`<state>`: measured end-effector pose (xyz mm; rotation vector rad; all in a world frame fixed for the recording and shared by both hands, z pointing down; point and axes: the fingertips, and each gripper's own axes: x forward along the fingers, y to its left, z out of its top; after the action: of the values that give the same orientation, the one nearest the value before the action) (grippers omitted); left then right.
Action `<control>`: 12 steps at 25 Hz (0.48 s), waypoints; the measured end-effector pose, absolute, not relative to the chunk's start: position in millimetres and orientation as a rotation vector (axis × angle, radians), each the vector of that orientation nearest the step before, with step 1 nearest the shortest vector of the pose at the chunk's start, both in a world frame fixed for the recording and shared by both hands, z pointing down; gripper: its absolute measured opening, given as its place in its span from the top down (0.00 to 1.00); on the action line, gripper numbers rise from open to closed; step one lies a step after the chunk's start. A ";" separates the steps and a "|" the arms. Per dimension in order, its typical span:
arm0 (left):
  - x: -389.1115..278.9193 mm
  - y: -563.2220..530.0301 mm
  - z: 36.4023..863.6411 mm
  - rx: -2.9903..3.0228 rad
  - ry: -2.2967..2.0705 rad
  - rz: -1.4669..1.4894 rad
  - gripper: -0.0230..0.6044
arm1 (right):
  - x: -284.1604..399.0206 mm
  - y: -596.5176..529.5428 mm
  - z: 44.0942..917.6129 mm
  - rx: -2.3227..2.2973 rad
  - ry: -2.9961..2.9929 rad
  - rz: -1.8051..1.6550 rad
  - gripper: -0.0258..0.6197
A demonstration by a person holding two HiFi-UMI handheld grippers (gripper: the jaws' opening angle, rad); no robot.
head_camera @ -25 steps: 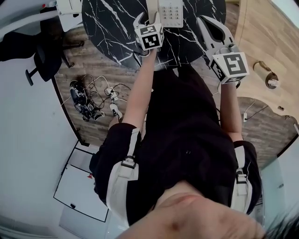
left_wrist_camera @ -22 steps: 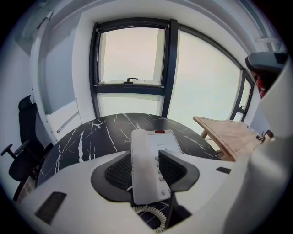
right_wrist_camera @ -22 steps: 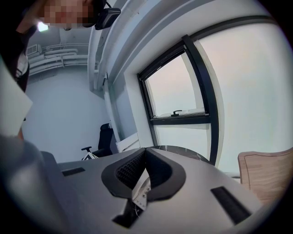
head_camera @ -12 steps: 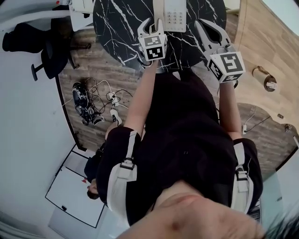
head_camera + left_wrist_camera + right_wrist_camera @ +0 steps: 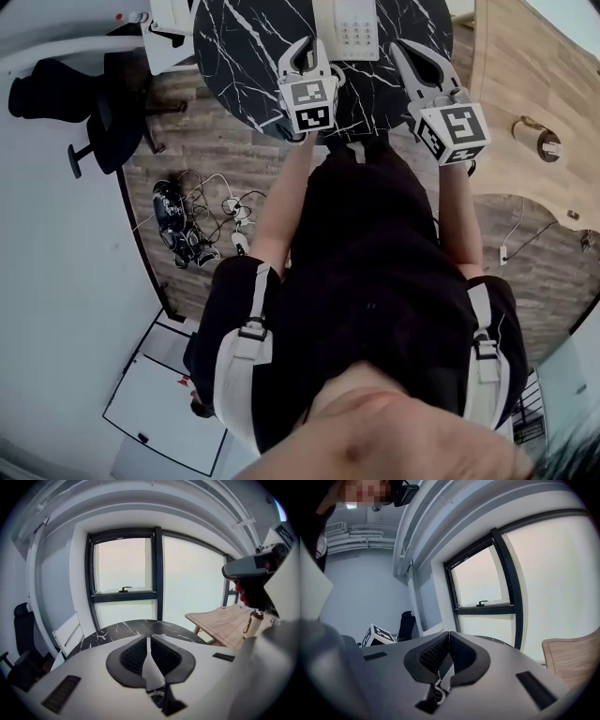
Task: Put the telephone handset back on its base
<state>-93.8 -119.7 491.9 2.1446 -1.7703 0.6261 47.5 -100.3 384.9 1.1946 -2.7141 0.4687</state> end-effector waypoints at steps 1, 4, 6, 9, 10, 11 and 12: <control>-95.4 -116.2 487.9 2.159 -1.766 0.620 0.90 | 45.3 -95.4 383.6 1.205 -2.710 0.464 0.91; -100.2 -105.5 476.2 2.200 -1.750 0.595 0.92 | 40.0 -80.4 380.4 1.241 -2.690 0.452 0.91; -102.6 -99.4 467.5 2.230 -1.735 0.566 0.92 | 37.9 -72.5 376.6 1.269 -2.675 0.440 0.91; -107.3 -89.9 452.7 2.284 -1.712 0.516 0.93 | 34.0 -61.3 369.5 1.304 -2.668 0.421 0.91; -108.6 -86.9 447.0 2.304 -1.706 0.502 0.93 | 32.9 -57.9 367.1 1.316 -2.668 0.416 0.91; -109.6 -83.9 440.9 2.326 -1.699 0.488 0.94 | 31.9 -54.6 364.9 1.330 -2.667 0.409 0.91; -110.7 -80.8 434.5 2.346 -1.690 0.471 0.94 | 31.0 -51.5 362.8 1.345 -2.666 0.401 0.91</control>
<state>-110.7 -80.8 434.5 2.3463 -1.6896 0.4708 31.0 -51.5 362.8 1.3447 -2.6659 0.4007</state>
